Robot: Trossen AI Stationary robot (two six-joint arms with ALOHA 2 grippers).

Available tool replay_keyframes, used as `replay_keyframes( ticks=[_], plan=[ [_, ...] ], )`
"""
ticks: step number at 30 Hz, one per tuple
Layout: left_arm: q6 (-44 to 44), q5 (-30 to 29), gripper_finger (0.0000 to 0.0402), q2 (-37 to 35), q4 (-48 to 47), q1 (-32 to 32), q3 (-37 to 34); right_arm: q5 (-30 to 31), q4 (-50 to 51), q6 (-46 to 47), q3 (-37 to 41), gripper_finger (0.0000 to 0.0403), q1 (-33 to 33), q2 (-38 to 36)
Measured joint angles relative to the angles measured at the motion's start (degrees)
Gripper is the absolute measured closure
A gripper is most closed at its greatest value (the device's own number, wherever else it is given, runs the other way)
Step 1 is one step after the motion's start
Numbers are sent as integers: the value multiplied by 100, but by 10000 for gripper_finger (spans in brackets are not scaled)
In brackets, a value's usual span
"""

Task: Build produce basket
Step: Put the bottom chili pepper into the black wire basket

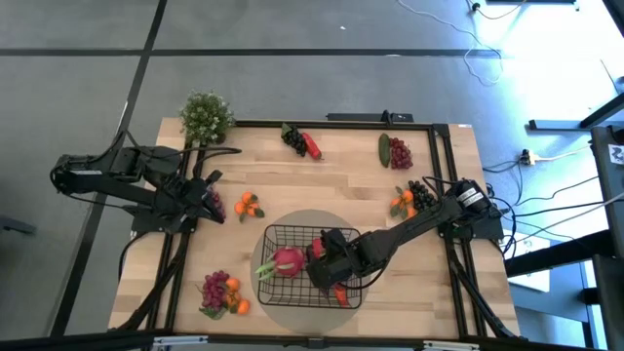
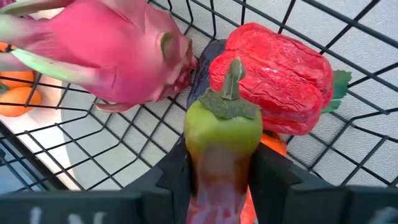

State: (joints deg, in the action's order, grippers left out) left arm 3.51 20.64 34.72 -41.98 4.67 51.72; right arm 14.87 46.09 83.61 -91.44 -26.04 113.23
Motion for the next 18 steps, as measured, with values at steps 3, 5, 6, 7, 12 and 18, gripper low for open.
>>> replay_keyframes(
  ticks=[3,5,6,7,12,18],
  plan=[
    [0,0,401,0,1,-1,0,15,-9,-4,0,293,0,0],
    [0,0,401,0,2,0,0,43,-7,-11,0,304,0,0],
    [0,0,401,0,2,-1,0,45,-7,-14,0,309,0,0],
    [0,0,401,0,2,-1,0,48,-7,-13,0,312,1,0],
    [6,2,401,0,2,-1,0,48,-24,-13,0,298,0,21],
    [9,358,401,0,1,2,0,19,-95,-7,0,244,2,119]
  ],
)
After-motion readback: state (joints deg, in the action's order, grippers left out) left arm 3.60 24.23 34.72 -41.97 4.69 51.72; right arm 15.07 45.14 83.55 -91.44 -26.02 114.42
